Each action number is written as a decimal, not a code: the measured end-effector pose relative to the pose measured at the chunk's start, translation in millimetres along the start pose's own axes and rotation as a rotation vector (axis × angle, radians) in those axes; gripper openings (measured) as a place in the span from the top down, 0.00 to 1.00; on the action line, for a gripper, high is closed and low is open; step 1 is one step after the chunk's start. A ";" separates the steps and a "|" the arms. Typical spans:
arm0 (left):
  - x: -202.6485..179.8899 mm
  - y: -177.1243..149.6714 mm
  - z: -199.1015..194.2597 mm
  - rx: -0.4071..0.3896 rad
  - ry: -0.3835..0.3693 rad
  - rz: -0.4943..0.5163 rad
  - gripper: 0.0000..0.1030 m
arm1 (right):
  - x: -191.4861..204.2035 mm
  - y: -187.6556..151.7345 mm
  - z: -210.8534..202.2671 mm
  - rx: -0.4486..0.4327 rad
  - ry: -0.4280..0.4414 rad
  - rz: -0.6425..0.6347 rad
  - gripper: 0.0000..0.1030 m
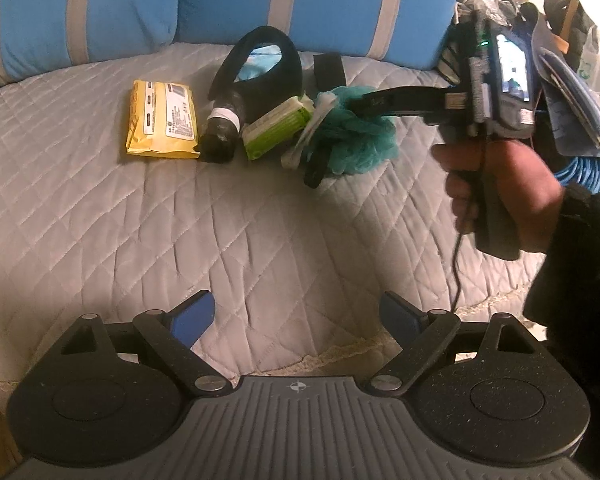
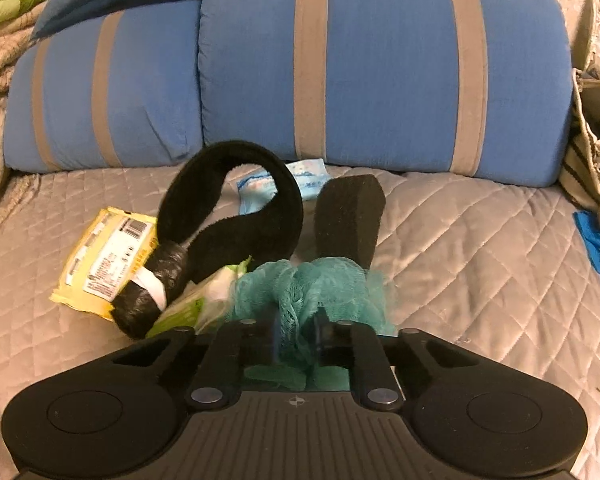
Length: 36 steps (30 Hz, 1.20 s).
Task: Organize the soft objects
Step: 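Lift the teal sponge with the right gripper while the left tool approaches the wrapped bundle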
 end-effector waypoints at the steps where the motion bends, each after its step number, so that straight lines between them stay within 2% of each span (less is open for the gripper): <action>1: -0.1 0.1 0.1 -0.003 0.000 -0.002 0.12 | 0.5 -0.4 -4.5 -0.006 -0.006 -0.006 0.85; 8: -1.2 0.6 -0.1 -0.049 0.008 0.002 0.12 | -7.6 -4.4 -36.7 -0.052 -0.065 -0.001 0.87; 17: 1.9 2.5 4.5 -0.110 0.035 -0.029 0.12 | -14.0 -16.4 -79.9 -0.097 -0.066 0.004 0.87; 23: 10.1 4.5 0.0 -0.174 0.102 -0.059 0.12 | -14.9 -32.9 -98.1 -0.075 -0.073 -0.002 0.87; 29: 18.1 6.4 -2.7 -0.182 0.123 -0.065 0.12 | -14.5 -54.8 -123.8 -0.072 -0.067 -0.011 0.87; 36: 27.7 15.2 3.3 -0.198 0.184 -0.060 0.12 | -20.7 -71.7 -154.0 -0.094 -0.039 0.014 0.87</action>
Point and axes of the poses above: each gripper's, at about its wrist camera, not at the fingertips, and z roughly the way its jaws point, x to its left, y to its top, the point moved 2 cm from there along z, roughly the way its jaws point, and after that the axes turned 11 degrees about x, right-handed, at the moved point
